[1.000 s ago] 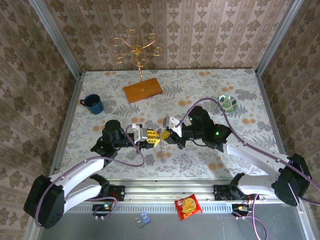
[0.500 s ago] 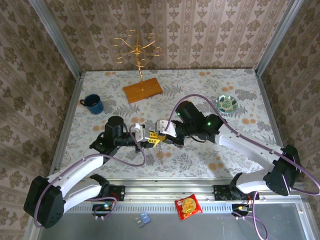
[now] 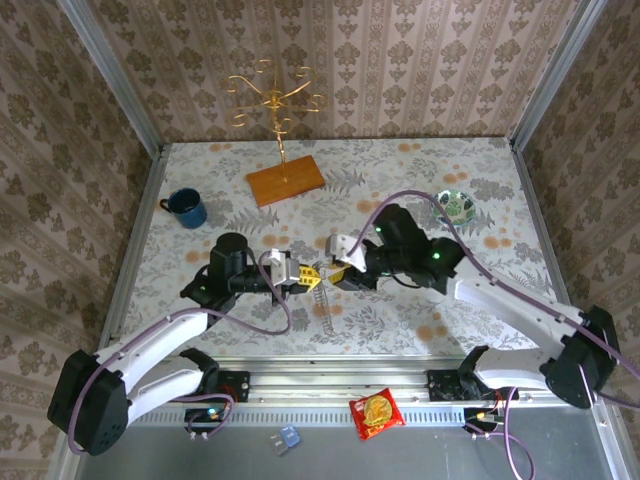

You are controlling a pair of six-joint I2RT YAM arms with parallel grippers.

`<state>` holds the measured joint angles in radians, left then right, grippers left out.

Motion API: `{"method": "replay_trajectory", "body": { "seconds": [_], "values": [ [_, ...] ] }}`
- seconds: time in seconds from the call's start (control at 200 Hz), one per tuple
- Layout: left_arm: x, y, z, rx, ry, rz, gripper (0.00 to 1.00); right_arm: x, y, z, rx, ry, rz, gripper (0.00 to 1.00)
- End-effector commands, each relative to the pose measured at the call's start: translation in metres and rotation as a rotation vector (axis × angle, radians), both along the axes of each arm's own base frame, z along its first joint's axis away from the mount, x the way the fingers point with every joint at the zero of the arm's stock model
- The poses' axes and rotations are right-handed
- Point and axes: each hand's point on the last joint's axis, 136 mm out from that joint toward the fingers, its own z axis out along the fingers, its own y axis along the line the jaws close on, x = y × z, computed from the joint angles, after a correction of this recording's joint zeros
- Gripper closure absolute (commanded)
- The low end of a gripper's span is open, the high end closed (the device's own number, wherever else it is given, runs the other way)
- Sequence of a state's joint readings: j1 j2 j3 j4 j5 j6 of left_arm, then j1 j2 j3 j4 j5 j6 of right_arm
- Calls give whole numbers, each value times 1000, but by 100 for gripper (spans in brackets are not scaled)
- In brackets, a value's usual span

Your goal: Put the keys on the keyring

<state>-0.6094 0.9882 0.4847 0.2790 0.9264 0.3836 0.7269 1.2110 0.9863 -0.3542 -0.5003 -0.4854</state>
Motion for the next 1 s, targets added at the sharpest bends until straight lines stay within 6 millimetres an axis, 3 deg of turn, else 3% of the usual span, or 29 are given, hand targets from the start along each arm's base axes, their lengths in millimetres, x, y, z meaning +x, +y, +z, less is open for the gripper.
{"method": "replay_trajectory", "body": {
  "seconds": [0.0,0.17,0.495,0.79,0.915,0.995],
  "values": [
    [-5,-2,21,-101,-33,-17,100,-1,3,23,158,-9,-24,69],
    [-6,-2,23,-126,-11,-24,100,-3,5,10,181,53,-39,69],
    [-5,-3,25,-136,-6,-19,100,-5,19,6,198,65,-13,71],
    [-3,-3,24,-131,-4,-7,100,-5,22,9,195,56,5,100],
    [-1,-1,22,-110,-22,15,84,-7,19,4,131,53,20,100],
    [-1,-1,21,-90,-27,12,83,-9,17,0,88,53,36,100]
  ]
}}
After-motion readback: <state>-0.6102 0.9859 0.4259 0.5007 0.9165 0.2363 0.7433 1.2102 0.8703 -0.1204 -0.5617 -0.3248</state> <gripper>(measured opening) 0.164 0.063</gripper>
